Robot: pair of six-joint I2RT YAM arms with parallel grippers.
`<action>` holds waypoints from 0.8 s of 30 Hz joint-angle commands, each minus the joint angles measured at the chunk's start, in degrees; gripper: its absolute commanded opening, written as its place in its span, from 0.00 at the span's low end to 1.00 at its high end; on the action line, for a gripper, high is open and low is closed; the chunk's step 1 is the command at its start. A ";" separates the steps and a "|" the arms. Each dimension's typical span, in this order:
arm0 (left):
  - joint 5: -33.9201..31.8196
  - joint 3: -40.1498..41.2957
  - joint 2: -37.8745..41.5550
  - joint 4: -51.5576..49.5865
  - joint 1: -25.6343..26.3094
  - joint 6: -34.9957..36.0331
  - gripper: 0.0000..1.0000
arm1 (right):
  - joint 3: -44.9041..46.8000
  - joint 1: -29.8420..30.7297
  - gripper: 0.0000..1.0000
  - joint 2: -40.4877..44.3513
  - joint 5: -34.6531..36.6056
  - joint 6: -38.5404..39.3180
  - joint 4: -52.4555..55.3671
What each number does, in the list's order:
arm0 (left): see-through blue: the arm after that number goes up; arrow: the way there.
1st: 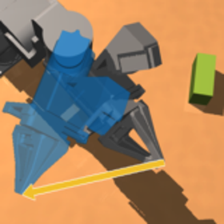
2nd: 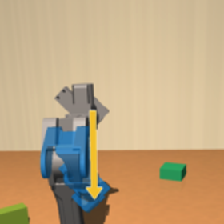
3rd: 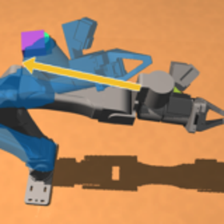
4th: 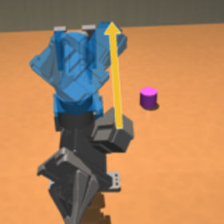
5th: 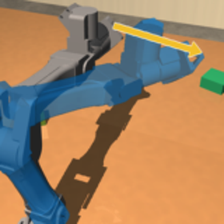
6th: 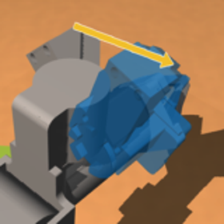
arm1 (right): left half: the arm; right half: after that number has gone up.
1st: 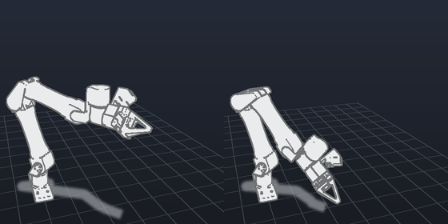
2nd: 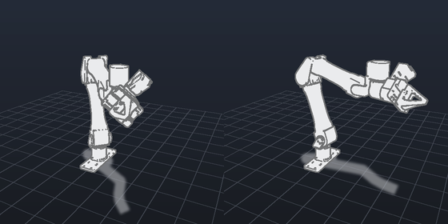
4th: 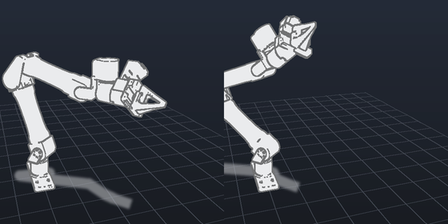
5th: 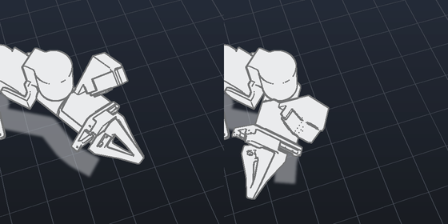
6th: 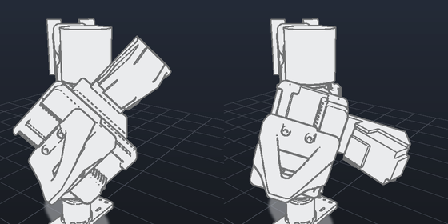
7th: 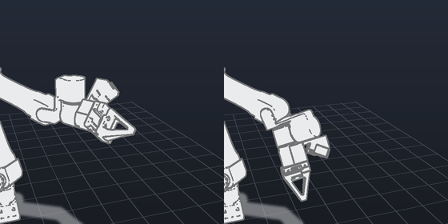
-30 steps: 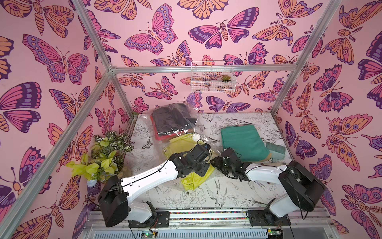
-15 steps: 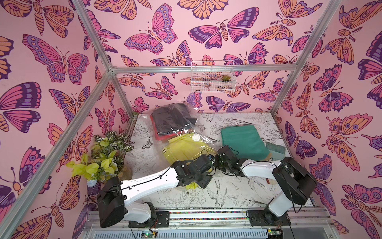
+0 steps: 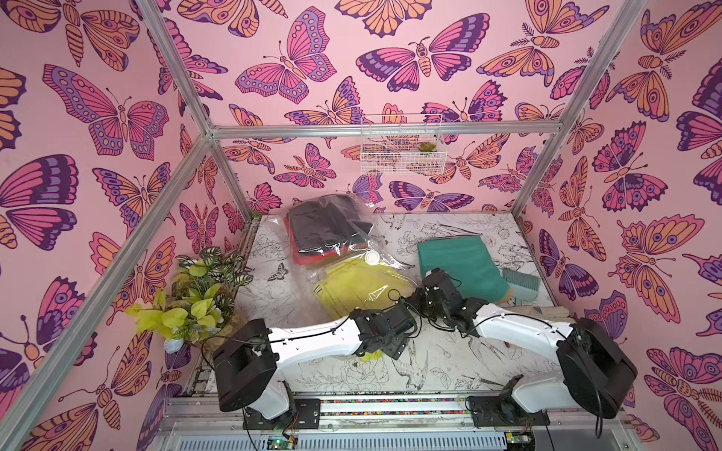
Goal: Take the trousers out of the vacuum bag
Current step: Take out the trousers from the vacuum bag.
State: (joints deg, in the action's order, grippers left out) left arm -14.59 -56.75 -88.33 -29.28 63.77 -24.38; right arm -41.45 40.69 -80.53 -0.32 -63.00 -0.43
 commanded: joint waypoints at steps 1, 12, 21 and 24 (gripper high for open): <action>-5.40 0.77 -1.34 1.53 0.05 -2.46 0.89 | -0.31 -0.52 0.00 2.80 1.59 0.38 2.05; -2.08 2.33 -2.50 1.99 1.26 -1.65 0.92 | -1.76 -2.36 0.00 6.10 1.55 1.06 5.29; -1.17 4.62 -1.78 0.18 2.41 -1.78 0.81 | -2.09 -3.26 0.00 7.10 1.08 1.55 6.46; -0.42 5.07 -1.41 -0.09 2.73 -1.81 0.79 | -2.31 -3.48 0.00 7.10 0.90 1.58 6.52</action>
State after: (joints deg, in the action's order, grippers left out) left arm -15.90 -52.95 -90.30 -27.03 66.06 -26.02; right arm -41.45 38.22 -75.26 -1.10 -62.52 6.00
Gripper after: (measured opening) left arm 0.796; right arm 0.076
